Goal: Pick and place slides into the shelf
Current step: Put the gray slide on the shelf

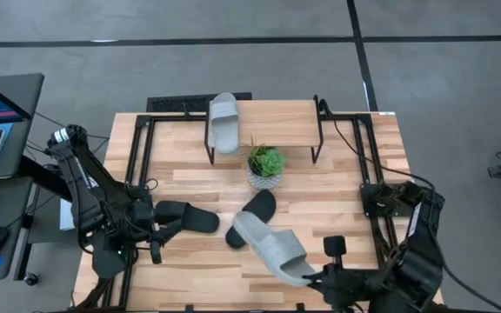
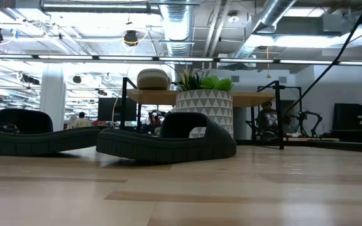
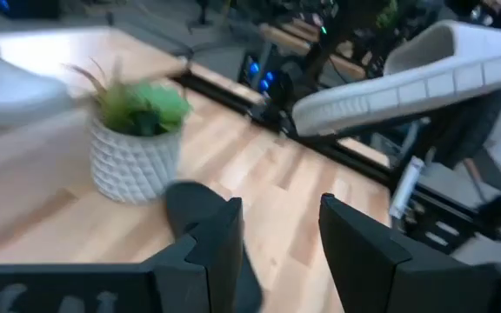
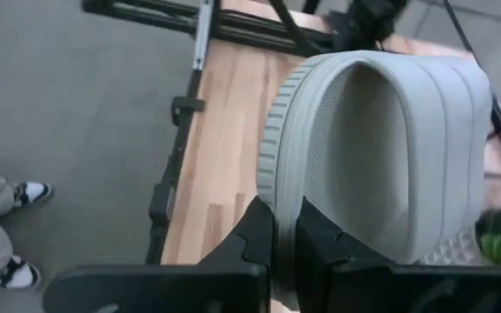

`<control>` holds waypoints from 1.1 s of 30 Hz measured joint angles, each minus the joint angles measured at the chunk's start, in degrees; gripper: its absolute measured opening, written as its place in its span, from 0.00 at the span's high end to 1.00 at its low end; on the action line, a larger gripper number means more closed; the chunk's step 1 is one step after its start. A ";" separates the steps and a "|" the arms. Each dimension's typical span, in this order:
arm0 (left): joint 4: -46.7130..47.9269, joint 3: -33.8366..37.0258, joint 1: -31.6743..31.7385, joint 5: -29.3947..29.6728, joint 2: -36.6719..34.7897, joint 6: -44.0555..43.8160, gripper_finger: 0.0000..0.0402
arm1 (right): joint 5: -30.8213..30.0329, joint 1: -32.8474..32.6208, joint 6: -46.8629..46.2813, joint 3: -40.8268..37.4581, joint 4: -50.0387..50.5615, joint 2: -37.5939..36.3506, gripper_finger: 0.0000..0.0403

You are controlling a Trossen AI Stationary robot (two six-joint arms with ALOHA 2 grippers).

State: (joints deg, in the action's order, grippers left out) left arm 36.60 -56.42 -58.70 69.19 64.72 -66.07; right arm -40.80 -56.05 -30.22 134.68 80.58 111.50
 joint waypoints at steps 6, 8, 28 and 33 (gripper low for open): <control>-18.26 0.00 4.54 -11.49 -0.12 14.46 0.65 | -4.44 -3.48 10.56 0.25 -2.93 -0.60 0.97; -25.48 0.00 5.87 -16.20 -0.12 20.17 0.65 | -7.66 -5.03 15.68 0.25 -5.08 -0.61 0.97; -55.71 0.00 18.14 -59.96 -0.27 15.28 0.65 | -10.11 -9.75 32.80 0.25 -13.66 -0.61 0.97; -51.12 0.00 18.95 -62.14 -0.23 3.84 0.65 | -10.22 -10.36 31.38 0.25 -13.34 -0.61 0.97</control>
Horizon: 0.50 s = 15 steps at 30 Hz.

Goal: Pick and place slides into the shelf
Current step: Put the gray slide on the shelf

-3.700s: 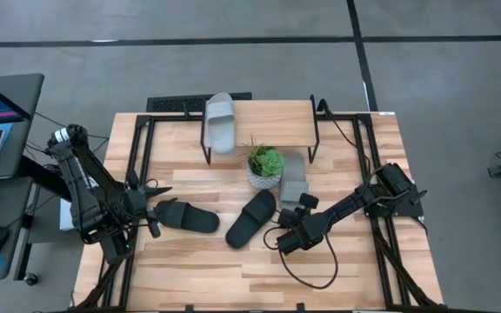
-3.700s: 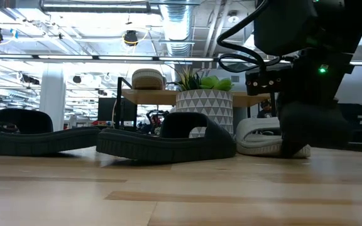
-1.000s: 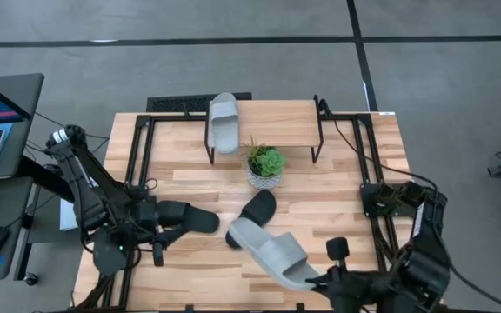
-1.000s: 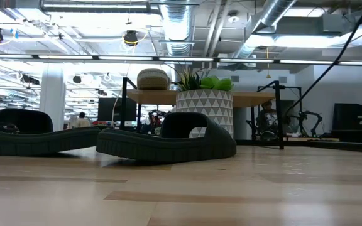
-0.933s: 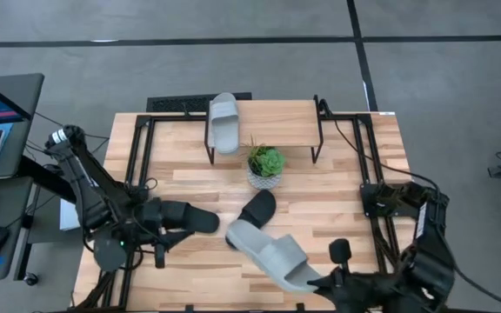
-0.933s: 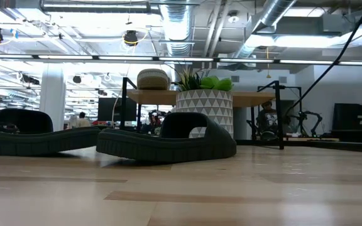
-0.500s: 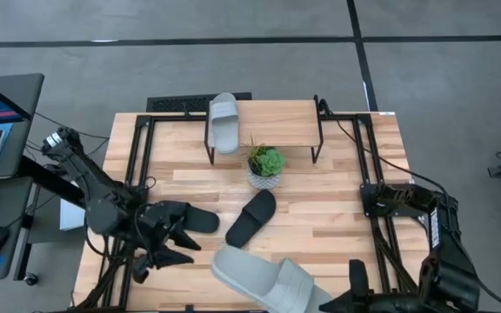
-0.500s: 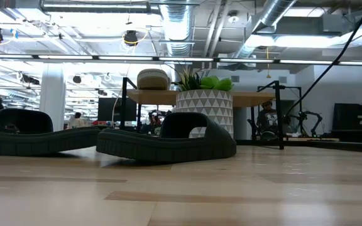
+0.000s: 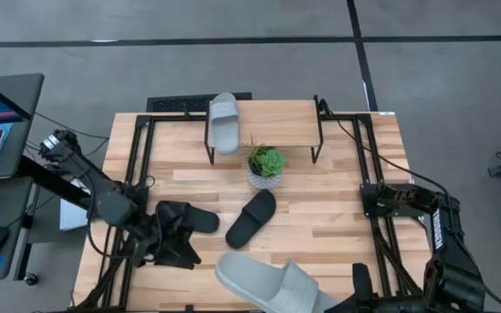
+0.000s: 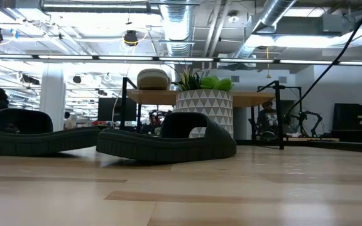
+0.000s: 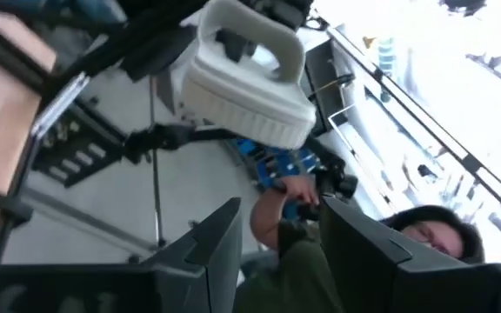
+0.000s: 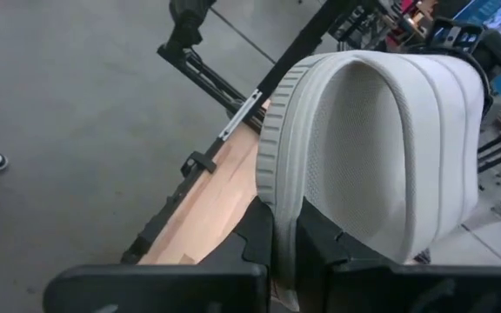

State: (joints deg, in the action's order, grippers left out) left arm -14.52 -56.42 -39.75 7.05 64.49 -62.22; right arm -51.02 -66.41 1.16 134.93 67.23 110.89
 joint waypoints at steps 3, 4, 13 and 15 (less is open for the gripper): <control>0.97 0.00 -0.04 3.16 0.00 -3.69 0.65 | 0.00 0.07 -0.26 0.00 0.03 0.00 0.97; 1.08 0.00 -0.03 4.80 0.00 -4.68 0.65 | 0.00 0.07 -0.35 0.00 0.03 0.00 0.97; 1.09 0.00 0.00 10.73 0.00 -14.72 0.65 | 0.18 0.77 -1.97 0.00 0.03 0.00 0.97; 1.07 0.00 0.00 11.49 0.00 -15.38 0.65 | 0.20 0.87 -2.68 0.00 0.11 0.00 0.97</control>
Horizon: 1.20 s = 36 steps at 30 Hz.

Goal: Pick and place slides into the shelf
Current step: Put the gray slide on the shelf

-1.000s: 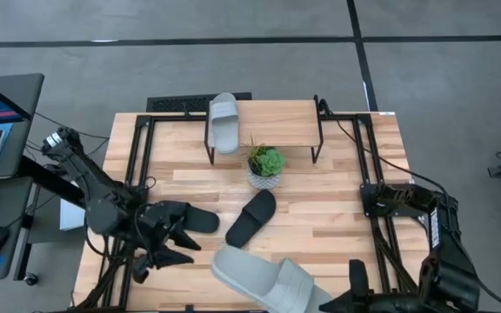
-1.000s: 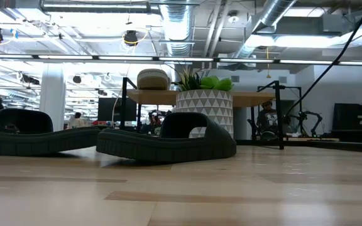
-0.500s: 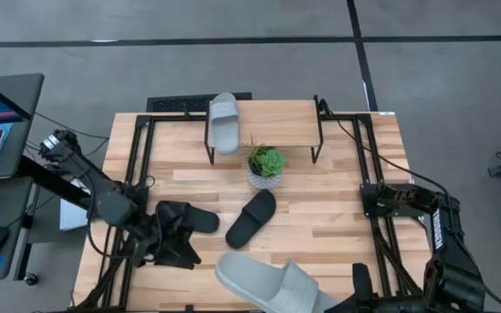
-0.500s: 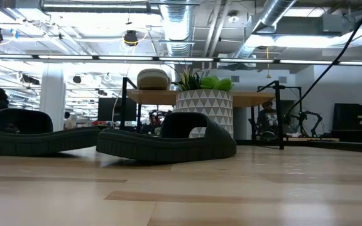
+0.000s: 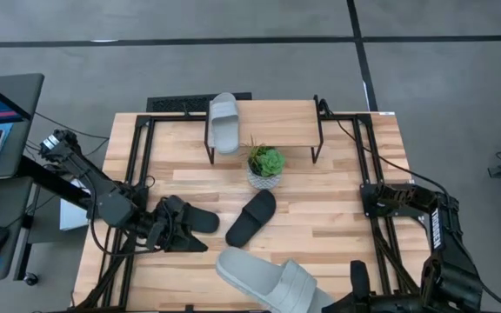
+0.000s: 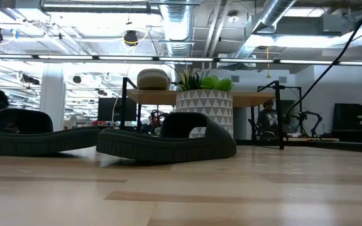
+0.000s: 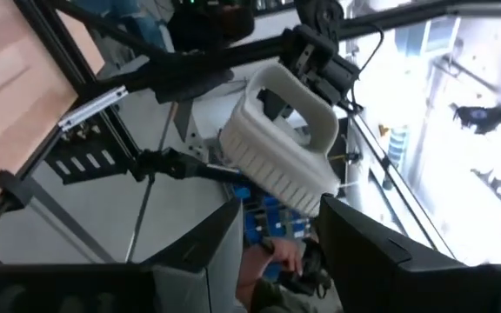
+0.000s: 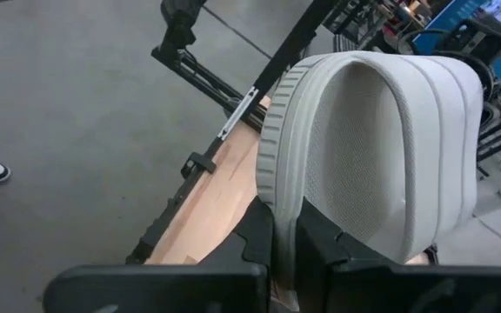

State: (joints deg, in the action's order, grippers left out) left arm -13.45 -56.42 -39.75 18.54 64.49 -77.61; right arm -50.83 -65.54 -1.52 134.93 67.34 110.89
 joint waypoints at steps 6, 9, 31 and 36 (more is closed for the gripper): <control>0.15 0.00 0.00 -2.11 0.00 8.12 0.65 | 0.01 -0.37 -0.60 0.00 0.12 0.00 0.97; 1.03 0.00 0.00 -3.15 0.00 18.12 0.65 | 0.00 -0.32 -1.75 0.00 0.12 0.00 0.97; 2.64 -0.22 1.13 9.24 -0.37 100.07 0.65 | 7.73 1.92 -4.27 -1.30 -4.15 -0.07 0.97; 2.84 -1.69 1.54 9.03 -0.73 101.20 0.65 | 9.54 3.00 -1.45 -1.36 -6.66 -0.11 0.97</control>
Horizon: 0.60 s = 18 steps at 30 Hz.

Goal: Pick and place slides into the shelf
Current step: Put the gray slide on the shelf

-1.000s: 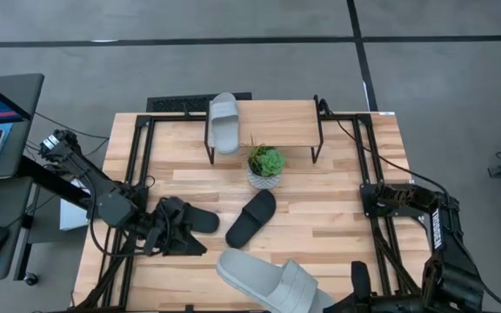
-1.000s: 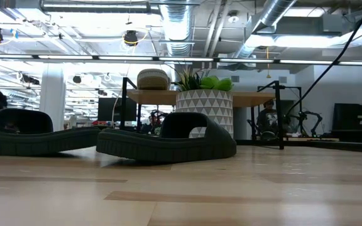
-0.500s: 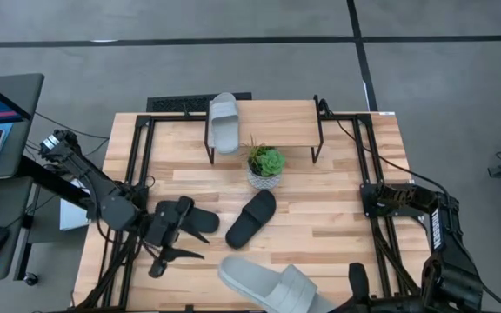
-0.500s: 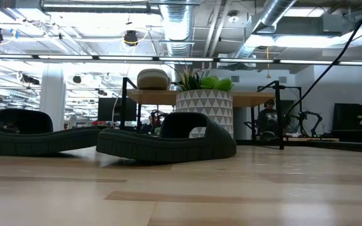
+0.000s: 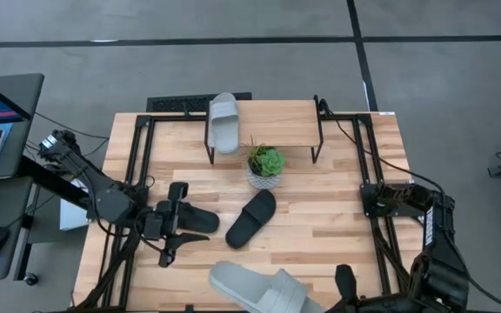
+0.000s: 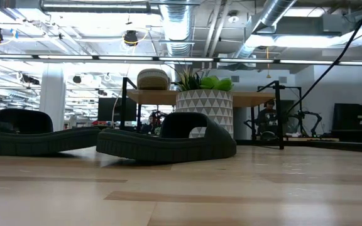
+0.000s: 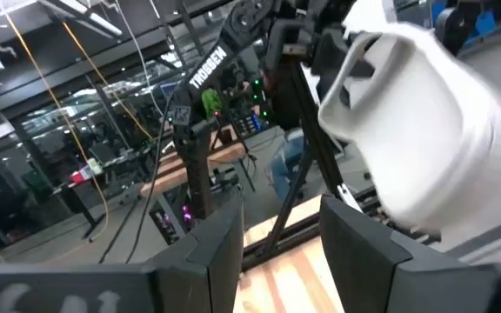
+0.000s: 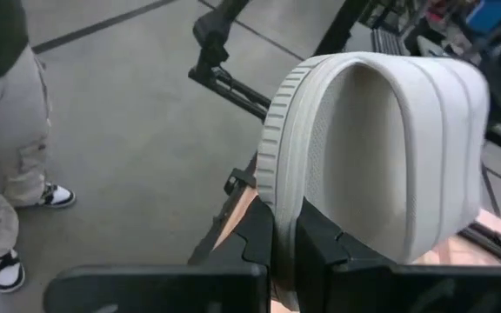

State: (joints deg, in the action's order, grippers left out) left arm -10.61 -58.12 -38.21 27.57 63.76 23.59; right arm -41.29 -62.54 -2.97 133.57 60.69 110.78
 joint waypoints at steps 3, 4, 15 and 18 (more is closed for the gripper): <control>3.44 -1.12 0.16 -2.37 0.01 -1.76 0.65 | 1.74 0.22 0.00 0.00 0.32 0.00 0.97; 4.40 -1.76 0.19 -3.53 0.01 -3.66 0.65 | 2.57 0.54 -0.18 0.00 0.68 0.00 0.97; 7.39 -8.18 3.44 -16.01 0.34 -4.95 0.65 | 7.82 3.88 1.93 0.00 0.02 0.00 0.97; 12.54 -10.94 3.51 -15.75 2.28 1.93 0.65 | 8.62 4.09 2.09 0.00 -0.31 0.04 0.97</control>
State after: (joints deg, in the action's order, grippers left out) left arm 1.93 -69.05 -34.70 11.81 66.03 25.53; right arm -32.66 -58.45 -0.88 133.58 60.38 110.83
